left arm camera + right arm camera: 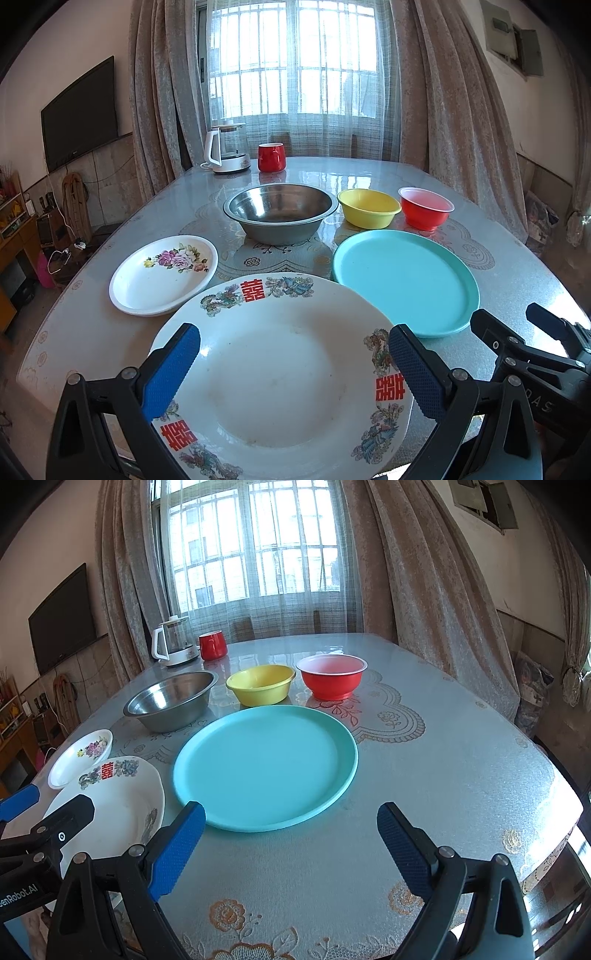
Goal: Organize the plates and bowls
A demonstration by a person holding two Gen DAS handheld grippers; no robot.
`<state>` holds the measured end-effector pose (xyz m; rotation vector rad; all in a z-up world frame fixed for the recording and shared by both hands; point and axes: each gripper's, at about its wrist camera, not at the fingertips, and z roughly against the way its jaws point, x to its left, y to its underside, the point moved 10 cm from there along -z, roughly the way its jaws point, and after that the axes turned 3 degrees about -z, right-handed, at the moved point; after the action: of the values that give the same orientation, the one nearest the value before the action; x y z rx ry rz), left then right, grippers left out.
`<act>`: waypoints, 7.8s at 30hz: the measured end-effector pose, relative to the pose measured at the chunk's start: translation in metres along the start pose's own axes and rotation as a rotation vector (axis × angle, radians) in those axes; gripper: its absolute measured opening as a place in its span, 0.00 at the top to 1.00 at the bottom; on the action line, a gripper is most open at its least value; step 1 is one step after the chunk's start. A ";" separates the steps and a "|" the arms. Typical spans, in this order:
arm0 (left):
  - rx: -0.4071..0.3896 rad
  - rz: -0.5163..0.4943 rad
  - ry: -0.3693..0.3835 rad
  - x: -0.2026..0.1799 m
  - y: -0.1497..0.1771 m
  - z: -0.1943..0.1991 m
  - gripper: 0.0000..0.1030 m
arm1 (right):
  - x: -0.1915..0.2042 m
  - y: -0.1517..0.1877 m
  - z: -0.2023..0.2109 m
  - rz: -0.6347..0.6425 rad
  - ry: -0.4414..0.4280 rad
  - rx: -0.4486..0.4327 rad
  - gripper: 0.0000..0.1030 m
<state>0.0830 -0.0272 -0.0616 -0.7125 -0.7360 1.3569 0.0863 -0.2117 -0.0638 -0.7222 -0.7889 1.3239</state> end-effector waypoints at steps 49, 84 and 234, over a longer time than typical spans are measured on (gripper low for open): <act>0.380 -0.152 0.224 -0.052 -0.046 -0.141 0.85 | -0.064 -0.017 -0.098 -0.236 -0.127 0.245 0.71; 0.371 -0.187 0.101 -0.026 -0.035 -0.157 0.90 | -0.031 -0.002 -0.086 -0.075 -0.115 0.240 0.83; 0.180 0.182 0.172 0.090 -0.024 -0.055 0.77 | 0.039 -0.030 -0.047 -0.131 -0.599 0.277 0.69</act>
<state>0.1474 0.0590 -0.0698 -0.7550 -0.4144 1.4852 0.1445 -0.1767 -0.0619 -0.0398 -1.0745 1.5089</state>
